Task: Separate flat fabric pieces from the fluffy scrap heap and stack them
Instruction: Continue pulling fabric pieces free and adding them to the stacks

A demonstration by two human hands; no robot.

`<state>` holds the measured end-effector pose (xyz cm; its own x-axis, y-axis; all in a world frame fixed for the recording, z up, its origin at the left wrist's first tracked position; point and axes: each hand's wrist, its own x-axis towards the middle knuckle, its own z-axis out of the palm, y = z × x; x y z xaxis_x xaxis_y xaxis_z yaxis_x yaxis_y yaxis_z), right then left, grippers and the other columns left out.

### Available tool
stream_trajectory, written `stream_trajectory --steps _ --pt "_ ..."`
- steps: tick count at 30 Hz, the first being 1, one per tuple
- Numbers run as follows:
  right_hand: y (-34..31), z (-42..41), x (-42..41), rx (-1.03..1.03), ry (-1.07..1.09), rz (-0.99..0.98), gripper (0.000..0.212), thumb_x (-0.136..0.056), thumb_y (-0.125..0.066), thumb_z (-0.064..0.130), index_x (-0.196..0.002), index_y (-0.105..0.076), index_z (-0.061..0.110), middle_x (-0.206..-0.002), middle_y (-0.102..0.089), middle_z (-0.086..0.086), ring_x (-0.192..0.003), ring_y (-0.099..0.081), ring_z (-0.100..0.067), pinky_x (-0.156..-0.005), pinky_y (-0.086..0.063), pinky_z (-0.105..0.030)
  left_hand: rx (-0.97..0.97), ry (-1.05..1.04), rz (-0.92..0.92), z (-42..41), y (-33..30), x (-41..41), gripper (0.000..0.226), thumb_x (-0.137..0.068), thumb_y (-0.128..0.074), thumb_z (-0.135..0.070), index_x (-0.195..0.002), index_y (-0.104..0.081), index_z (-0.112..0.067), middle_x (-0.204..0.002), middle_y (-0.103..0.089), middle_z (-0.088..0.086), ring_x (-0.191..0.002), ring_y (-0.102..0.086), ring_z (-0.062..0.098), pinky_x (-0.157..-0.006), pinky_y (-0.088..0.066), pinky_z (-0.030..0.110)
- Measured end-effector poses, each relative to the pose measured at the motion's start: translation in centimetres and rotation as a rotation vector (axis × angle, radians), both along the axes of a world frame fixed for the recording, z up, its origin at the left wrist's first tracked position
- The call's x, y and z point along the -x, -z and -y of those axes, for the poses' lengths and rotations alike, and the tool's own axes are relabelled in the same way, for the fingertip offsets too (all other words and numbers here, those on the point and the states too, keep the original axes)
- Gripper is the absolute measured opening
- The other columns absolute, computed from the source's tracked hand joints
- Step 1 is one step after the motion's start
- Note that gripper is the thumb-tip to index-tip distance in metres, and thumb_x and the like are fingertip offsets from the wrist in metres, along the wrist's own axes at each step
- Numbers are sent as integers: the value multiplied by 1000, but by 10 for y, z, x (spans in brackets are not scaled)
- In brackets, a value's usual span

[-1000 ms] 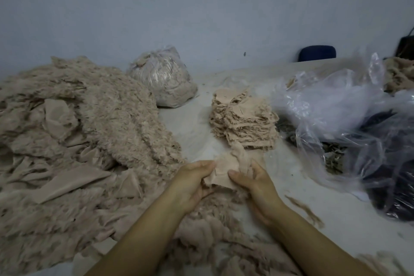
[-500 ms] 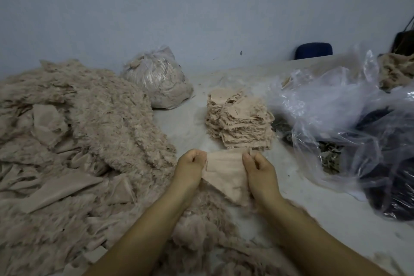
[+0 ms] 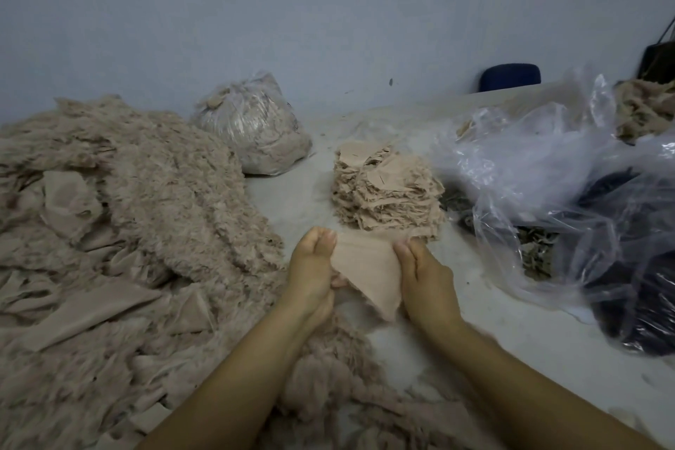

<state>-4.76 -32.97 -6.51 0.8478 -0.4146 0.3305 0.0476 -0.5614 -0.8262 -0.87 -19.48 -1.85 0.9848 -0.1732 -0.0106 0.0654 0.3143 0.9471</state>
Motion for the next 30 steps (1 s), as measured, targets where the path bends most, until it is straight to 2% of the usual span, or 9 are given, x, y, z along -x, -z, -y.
stream_trajectory --steps 4,6,8,13,16,21,24,27,30 --pt "4 13 24 3 -279 -208 35 -98 -48 35 -64 -52 26 -53 -56 12 -53 -52 0 -57 -36 -17 -15 -14 -69 -20 -14 -18 31 -100 -39 -9 -70 -43 -12 -39 -42 -6 -28 -33 1 -28 -21 11" --pt "-5 15 36 -89 -519 -468 42 -89 -52 54 -64 -64 22 -50 -59 9 -42 -49 -2 -47 -38 -17 -68 37 -98 -26 -19 -20 31 -100 -40 -10 -69 -43 -12 -40 -40 -6 -28 -32 2 -28 -21 11" --pt "-15 11 38 -297 -581 -570 55 -76 -51 67 -77 -72 16 -70 -69 -3 -52 -57 -12 -45 -45 -21 -97 97 -109 -22 -23 -19 31 -100 -40 -10 -70 -42 -12 -39 -38 -6 -28 -30 2 -28 -21 12" --pt "-29 -4 13 -977 -422 -416 52 -76 -61 54 -103 -66 11 -100 -69 -10 -90 -66 -22 -74 -56 -34 -5 242 -61 8 -38 -13 24 -100 -40 -11 -78 -47 -8 -38 -42 -5 -29 -34 2 -29 -25 12" --pt "-32 4 -1 -1296 -385 -225 44 -80 -67 27 -114 -63 -2 -103 -71 -20 -89 -69 -32 -63 -56 -40 -52 248 15 16 -36 -21 24 -101 -41 -15 -79 -48 -9 -40 -42 -4 -30 -35 4 -31 -29 13" --pt "-18 29 -27 -679 49 -71 19 -86 -69 19 -81 -57 6 -76 -57 -14 -68 -54 -23 -61 -44 -32 -615 161 91 8 0 -48 28 -98 -48 -28 -77 -48 -11 -54 -42 3 -38 -36 11 -39 -33 18" --pt "-2 40 -30 -243 122 -262 24 -85 -69 32 -95 -56 15 -88 -57 -5 -82 -56 -23 -69 -42 -31 -908 289 39 -7 25 -54 22 -96 -53 -31 -90 -46 -11 -66 -51 8 -48 -40 18 -45 -32 23" --pt "3 35 -16 14 178 -133 21 -88 -63 31 -105 -52 24 -97 -57 2 -87 -57 -15 -69 -42 -28 -958 298 155 -25 26 -56 15 -93 -58 -27 -100 -49 -16 -71 -52 7 -56 -43 21 -53 -35 27" --pt "7 12 12 104 -126 2 8 -88 -65 27 -90 -58 28 -81 -58 12 -74 -54 -3 -65 -41 -15 -863 496 345 -58 4 -44 6 -88 -66 -28 -92 -62 -26 -70 -59 -6 -60 -54 9 -55 -45 23"
